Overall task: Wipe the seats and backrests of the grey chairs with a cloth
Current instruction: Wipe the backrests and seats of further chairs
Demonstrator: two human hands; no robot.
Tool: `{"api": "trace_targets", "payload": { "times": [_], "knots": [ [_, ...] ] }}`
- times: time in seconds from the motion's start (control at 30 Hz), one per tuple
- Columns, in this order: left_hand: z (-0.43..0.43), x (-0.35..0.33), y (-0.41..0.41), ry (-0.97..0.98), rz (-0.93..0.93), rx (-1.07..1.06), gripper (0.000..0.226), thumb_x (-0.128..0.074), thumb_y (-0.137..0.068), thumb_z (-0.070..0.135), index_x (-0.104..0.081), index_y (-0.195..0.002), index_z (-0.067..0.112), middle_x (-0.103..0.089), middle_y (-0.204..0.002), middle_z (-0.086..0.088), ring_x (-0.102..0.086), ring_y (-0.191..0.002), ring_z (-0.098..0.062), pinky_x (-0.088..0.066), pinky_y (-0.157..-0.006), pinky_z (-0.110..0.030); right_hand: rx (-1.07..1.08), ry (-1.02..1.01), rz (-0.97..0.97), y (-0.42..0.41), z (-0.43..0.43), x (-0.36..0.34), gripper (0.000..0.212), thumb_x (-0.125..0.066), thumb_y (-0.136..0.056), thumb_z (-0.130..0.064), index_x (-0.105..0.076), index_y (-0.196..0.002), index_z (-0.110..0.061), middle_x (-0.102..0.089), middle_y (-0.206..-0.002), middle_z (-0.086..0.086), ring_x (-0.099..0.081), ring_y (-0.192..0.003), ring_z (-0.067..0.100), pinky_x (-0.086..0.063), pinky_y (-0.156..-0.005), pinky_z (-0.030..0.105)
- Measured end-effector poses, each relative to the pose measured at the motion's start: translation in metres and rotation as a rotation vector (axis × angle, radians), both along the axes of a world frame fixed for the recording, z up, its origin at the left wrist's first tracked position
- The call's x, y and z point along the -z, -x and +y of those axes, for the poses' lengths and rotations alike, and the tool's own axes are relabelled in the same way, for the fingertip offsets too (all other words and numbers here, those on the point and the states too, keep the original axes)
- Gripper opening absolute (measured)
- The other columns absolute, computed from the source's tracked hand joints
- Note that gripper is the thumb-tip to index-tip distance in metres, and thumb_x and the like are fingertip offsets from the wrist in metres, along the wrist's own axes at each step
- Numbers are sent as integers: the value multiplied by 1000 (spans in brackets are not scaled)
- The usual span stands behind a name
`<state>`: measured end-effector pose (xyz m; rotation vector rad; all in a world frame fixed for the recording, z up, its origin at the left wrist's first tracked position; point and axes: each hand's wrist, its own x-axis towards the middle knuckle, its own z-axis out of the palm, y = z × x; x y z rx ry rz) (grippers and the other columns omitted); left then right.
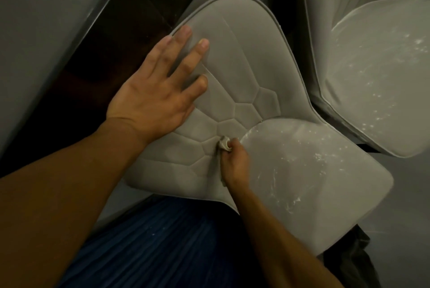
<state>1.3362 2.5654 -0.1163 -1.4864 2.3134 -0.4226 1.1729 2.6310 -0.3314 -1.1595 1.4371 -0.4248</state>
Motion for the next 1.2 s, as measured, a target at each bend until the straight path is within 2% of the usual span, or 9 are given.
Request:
{"api": "trace_targets", "payload": {
  "times": [0.23, 0.3, 0.43, 0.57, 0.7, 0.77, 0.93, 1.07, 1.2],
  "knots": [
    [1, 0, -1, -5, 2, -10, 42, -44, -99, 32, -49, -133, 8, 0, -167, -21, 5, -153, -47, 6, -124, -54, 58, 430, -225, -19, -5, -66, 8, -62, -93, -9, -57, -90, -14, -53, -87, -4, -47, -77, 3, -36, -73, 7],
    [2, 0, -1, 0, 7, -16, 41, -45, -99, 32, -50, -132, 7, -1, -167, -22, 5, -153, -47, 7, -125, -53, 23, 394, -144, -19, 1, -41, 8, -62, -92, -9, -56, -92, -14, -51, -90, -5, -47, -79, 5, -36, -73, 10],
    [1, 0, -1, 10, 26, 0, 39, -48, -100, 30, -52, -131, 7, -4, -166, -23, 1, -153, -49, 4, -125, -54, 11, 104, 9, -8, 6, 8, 8, -55, -93, -20, -57, -86, -17, -62, -84, 0, -58, -76, 17, -49, -72, 38],
    [1, 0, -1, 18, 15, 4, 39, -49, -100, 30, -52, -131, 7, -5, -166, -22, 0, -152, -48, 2, -125, -54, -15, 309, -148, -5, 10, -22, 4, -60, -96, -10, -63, -95, -11, -60, -93, 2, -55, -85, 12, -41, -79, 23],
    [1, -2, -1, -3, 15, -14, 42, -47, -99, 31, -51, -133, 7, 0, -167, -21, 4, -153, -47, 8, -124, -52, -162, 489, -392, -11, 28, -59, 21, -62, -94, -4, -67, -114, -6, -61, -110, 8, -56, -101, 7, -42, -91, 15],
    [1, -3, 0, -2, 14, -18, 42, -46, -99, 31, -50, -133, 7, 0, -167, -21, 5, -153, -47, 8, -124, -52, -133, 455, -325, -10, 24, -47, 21, -63, -93, -9, -69, -113, -10, -60, -109, 5, -56, -101, 6, -40, -91, 12],
    [2, -1, 0, 0, -7, -12, 39, -41, -102, 30, -50, -132, 7, -2, -166, -22, 2, -153, -48, 2, -125, -56, 245, 38, -55, -15, 6, -15, 16, -60, -95, -10, -71, -106, -13, -59, -97, -2, -61, -93, 18, -32, -80, 3],
    [2, -2, 0, -6, -2, -19, 39, -41, -102, 30, -50, -132, 7, -2, -166, -22, 1, -153, -49, 3, -125, -55, 154, 127, -209, -26, 22, -46, 9, -60, -97, -15, -68, -101, -13, -63, -95, 3, -58, -86, 9, -42, -82, 15],
    [1, -5, 1, -28, 18, -29, 42, -39, -100, 30, -50, -132, 6, 0, -166, -22, 4, -153, -48, 9, -124, -53, 10, 287, -247, -24, 36, -75, 19, -67, -93, -29, -67, -90, -10, -57, -90, 3, -50, -80, 3, -36, -74, 7]
  ]
}}
